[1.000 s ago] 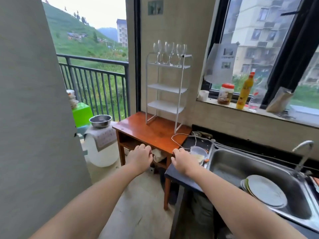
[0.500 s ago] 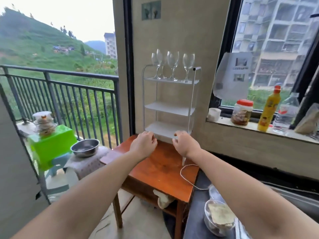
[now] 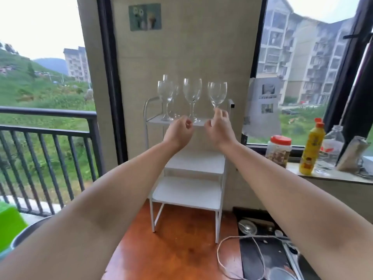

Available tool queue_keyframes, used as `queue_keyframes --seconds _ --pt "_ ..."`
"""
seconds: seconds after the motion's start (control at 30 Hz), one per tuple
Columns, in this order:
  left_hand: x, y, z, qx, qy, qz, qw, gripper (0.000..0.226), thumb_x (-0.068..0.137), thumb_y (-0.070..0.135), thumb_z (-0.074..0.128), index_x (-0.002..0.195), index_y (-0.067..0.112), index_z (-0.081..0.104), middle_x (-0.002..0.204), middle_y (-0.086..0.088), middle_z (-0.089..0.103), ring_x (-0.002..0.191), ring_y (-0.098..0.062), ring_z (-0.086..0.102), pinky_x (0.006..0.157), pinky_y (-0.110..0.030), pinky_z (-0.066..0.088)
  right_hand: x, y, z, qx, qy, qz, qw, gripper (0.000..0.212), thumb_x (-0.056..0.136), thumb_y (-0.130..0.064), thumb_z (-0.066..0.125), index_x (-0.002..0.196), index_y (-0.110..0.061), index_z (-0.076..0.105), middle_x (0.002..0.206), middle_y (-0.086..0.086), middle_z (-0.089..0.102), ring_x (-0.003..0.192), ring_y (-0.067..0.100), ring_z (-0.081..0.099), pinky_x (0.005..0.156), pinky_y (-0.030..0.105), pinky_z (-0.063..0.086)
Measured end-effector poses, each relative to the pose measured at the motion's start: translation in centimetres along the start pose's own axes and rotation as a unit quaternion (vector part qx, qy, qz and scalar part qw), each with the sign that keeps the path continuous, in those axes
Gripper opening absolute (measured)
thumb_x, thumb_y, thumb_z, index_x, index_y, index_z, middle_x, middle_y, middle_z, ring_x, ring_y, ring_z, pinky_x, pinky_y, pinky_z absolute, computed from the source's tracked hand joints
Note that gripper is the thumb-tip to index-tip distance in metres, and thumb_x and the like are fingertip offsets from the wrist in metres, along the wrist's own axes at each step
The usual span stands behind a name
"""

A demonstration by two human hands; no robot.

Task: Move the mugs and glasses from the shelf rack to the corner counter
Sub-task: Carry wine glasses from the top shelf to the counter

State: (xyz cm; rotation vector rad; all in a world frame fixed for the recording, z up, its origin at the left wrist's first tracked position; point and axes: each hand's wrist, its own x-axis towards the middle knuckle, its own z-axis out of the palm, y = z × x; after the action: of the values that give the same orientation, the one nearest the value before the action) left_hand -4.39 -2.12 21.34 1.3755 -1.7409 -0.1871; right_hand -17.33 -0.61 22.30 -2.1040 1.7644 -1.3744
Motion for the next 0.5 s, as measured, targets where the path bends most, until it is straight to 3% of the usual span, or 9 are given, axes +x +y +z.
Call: queue_keyframes --seconds 0.13,0.23,0.33,0.43,0.5 --pt "4.8 0.0 1.1 -0.020 0.053 -0.029 0.998 0.027 0.093 0.013 0.046 0.115 0.000 0.056 0.119 -0.018 0.060 0.112 -0.033 0.054 0.091 -0.034 0.043 3.5 0.2 1.5 0.040 0.037 0.044 0.998 0.056 0.097 -0.011 0.041 0.146 0.005 0.020 0.142 0.024 0.034 0.123 0.037 0.046 0.099 0.034 0.038" --pt "7.6 -0.2 1.9 -0.029 0.045 -0.053 0.997 0.034 0.093 0.014 0.045 0.123 -0.002 0.050 0.125 -0.020 0.057 0.117 -0.034 0.052 0.093 -0.035 0.041 5.3 0.5 2.3 0.046 0.042 0.080 0.995 0.061 0.097 -0.012 0.041 0.147 0.006 0.013 0.145 0.024 0.034 0.127 0.036 0.044 0.099 0.034 0.037" --pt "9.4 -0.2 2.7 -0.041 0.023 -0.071 0.996 0.039 0.093 0.014 0.044 0.128 -0.004 0.047 0.126 -0.022 0.059 0.118 -0.035 0.053 0.093 -0.035 0.042 7.0 1.0 2.8 0.069 0.052 0.126 0.988 0.059 0.095 -0.011 0.042 0.145 0.005 0.017 0.145 0.022 0.037 0.128 0.035 0.044 0.097 0.033 0.038" --pt "10.4 -0.3 3.6 -0.042 0.007 -0.081 0.996 0.031 0.092 0.014 0.045 0.113 -0.004 0.057 0.117 -0.024 0.063 0.109 -0.038 0.057 0.086 -0.035 0.045 8.5 1.4 3.0 0.087 0.054 0.160 0.982 0.047 0.093 -0.007 0.042 0.137 0.001 0.029 0.134 0.020 0.051 0.121 0.036 0.052 0.086 0.032 0.039" --pt "10.9 -0.4 3.9 -0.044 0.003 -0.081 0.996 0.021 0.091 0.013 0.045 0.095 -0.001 0.059 0.104 -0.024 0.065 0.098 -0.037 0.059 0.078 -0.035 0.045 9.1 1.6 2.8 0.078 0.051 0.170 0.981 0.040 0.094 -0.007 0.043 0.132 0.001 0.034 0.130 0.020 0.055 0.119 0.037 0.054 0.088 0.033 0.042"
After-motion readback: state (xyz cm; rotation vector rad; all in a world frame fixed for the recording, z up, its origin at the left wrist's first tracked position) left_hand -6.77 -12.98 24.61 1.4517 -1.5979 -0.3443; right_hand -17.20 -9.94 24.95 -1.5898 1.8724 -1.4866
